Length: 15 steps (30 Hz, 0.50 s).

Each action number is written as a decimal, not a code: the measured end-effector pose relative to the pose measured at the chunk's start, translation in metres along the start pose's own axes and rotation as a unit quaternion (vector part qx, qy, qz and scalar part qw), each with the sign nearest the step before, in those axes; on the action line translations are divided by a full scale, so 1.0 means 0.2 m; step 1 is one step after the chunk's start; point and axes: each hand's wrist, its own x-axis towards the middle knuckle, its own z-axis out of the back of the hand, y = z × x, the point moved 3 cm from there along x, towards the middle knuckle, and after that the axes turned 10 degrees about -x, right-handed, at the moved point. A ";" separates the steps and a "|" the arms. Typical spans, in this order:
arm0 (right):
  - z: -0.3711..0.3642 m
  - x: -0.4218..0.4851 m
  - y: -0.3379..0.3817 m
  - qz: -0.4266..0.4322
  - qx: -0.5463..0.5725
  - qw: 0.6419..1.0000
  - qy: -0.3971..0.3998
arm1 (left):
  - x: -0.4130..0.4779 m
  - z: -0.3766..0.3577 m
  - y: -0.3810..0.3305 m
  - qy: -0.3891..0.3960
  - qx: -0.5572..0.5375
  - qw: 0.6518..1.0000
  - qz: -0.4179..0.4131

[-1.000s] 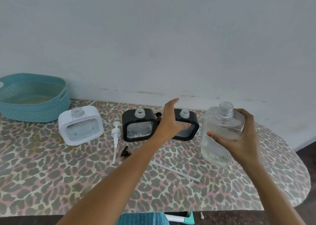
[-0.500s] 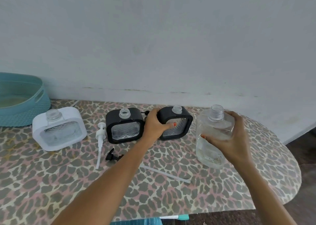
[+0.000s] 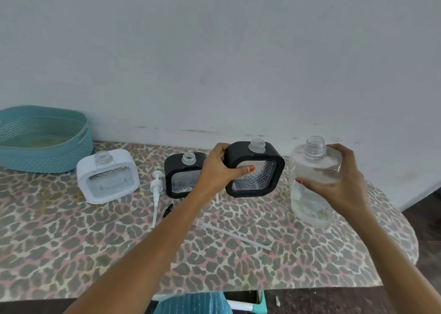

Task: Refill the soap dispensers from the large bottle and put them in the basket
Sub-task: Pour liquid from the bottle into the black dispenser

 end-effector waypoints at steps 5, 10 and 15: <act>0.02 0.01 0.14 0.046 -0.018 0.999 0.017 | -0.08 0.08 -0.06 0.001 -0.004 1.000 -0.006; -0.01 0.02 0.24 0.116 -0.064 0.990 0.046 | -0.15 0.19 -0.10 0.003 0.002 1.000 -0.013; -0.05 0.02 0.33 0.190 -0.154 0.968 0.063 | -0.21 0.29 -0.11 0.028 0.016 0.999 -0.013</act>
